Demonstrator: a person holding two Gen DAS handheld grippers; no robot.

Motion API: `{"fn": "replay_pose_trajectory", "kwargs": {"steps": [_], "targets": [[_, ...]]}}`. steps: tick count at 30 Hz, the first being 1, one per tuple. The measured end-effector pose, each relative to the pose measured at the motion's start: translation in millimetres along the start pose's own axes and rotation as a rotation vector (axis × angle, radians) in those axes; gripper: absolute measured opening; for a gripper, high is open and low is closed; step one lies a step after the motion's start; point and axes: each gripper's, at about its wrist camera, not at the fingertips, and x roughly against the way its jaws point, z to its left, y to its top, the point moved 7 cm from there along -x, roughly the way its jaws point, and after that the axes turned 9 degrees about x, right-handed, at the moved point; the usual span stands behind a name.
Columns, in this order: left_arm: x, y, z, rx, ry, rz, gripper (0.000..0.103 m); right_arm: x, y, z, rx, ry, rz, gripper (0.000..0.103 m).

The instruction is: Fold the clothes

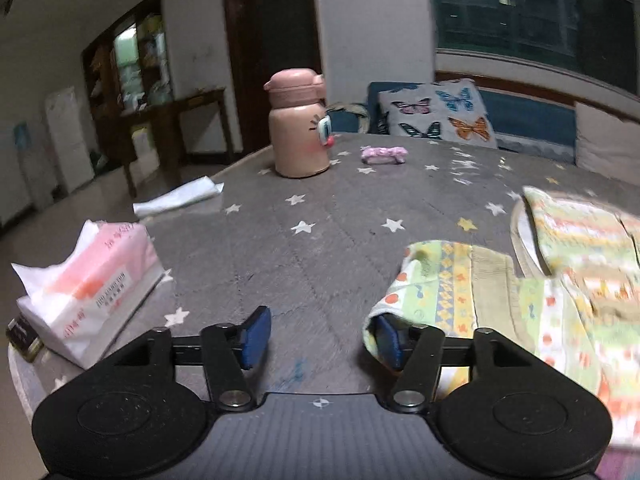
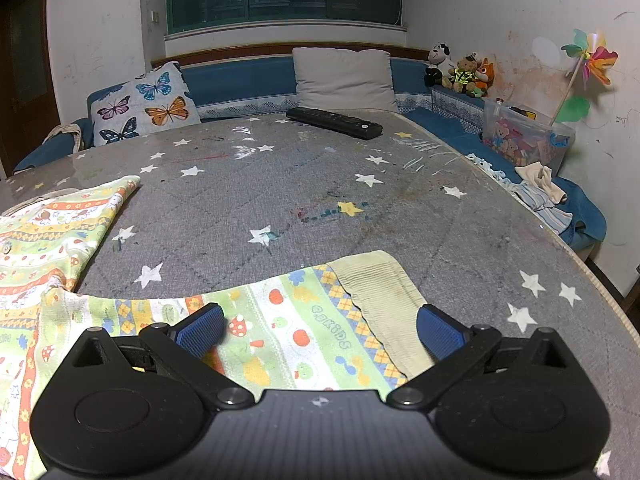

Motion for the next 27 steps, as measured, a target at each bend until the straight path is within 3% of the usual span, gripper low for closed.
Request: {"fn": "replay_pose_trajectory", "kwargs": {"steps": [7, 10, 12, 15, 17, 21, 27], "targets": [[12, -13, -42, -0.343, -0.002, -0.104, 0.08, 0, 0, -1, -0.001, 0.001, -0.001, 0.103], [3, -12, -55, -0.411, -0.019, -0.12, 0.08, 0, 0, -1, -0.001, 0.001, -0.001, 0.103], [-1, -8, -57, -0.404, -0.032, -0.133, 0.08, -1, 0, -1, -0.001, 0.001, -0.001, 0.103], [-10, 7, -35, -0.193, -0.055, -0.08, 0.074, -1, 0, -1, -0.001, 0.001, -0.001, 0.103], [-18, 17, -7, -0.008, -0.026, -0.035, 0.074, -1, 0, -1, -0.001, 0.001, -0.001, 0.103], [-26, 20, 46, 0.265, -0.021, 0.04, 0.076, -1, 0, -1, -0.001, 0.001, -0.001, 0.103], [-27, 12, 82, 0.466, -0.054, 0.126, 0.077, -1, 0, -1, -0.001, 0.001, -0.001, 0.103]]}}
